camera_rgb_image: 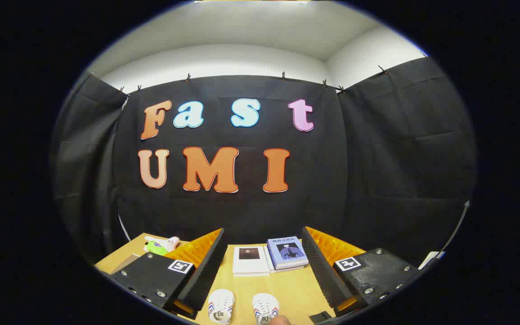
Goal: Open the storage box then place both shoes into the box .Put the left shoe in first, then the right shoe, with the right side of both shoes facing outward in a uniform manner.
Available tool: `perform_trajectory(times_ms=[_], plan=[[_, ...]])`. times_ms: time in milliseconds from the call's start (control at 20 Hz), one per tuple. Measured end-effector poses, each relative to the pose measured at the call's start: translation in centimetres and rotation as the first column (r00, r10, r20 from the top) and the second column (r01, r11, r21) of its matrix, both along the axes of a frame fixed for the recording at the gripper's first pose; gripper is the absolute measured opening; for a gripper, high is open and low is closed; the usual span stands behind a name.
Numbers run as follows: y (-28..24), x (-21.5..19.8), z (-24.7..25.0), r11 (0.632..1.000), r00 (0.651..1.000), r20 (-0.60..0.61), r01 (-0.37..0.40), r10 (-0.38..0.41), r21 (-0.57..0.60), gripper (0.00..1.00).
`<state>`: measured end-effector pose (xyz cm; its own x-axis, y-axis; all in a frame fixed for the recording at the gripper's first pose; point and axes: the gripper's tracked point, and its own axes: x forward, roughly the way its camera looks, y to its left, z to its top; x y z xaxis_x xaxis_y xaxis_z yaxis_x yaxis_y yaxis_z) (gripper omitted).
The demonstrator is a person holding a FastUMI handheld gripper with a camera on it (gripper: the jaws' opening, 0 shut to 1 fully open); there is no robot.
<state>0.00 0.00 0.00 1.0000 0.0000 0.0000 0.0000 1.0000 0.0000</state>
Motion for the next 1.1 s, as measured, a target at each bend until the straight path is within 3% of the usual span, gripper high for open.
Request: perform_trajectory(times_ms=[250, 1100], plan=[[0.8, -0.5, 0.3, 1.0, 1.0, 0.013, -0.001, 0.001, -0.016, 0.98], [-2.5, 0.7, -3.3, 0.995, 0.997, -0.07, -0.024, 0.031, 0.092, 0.98]])
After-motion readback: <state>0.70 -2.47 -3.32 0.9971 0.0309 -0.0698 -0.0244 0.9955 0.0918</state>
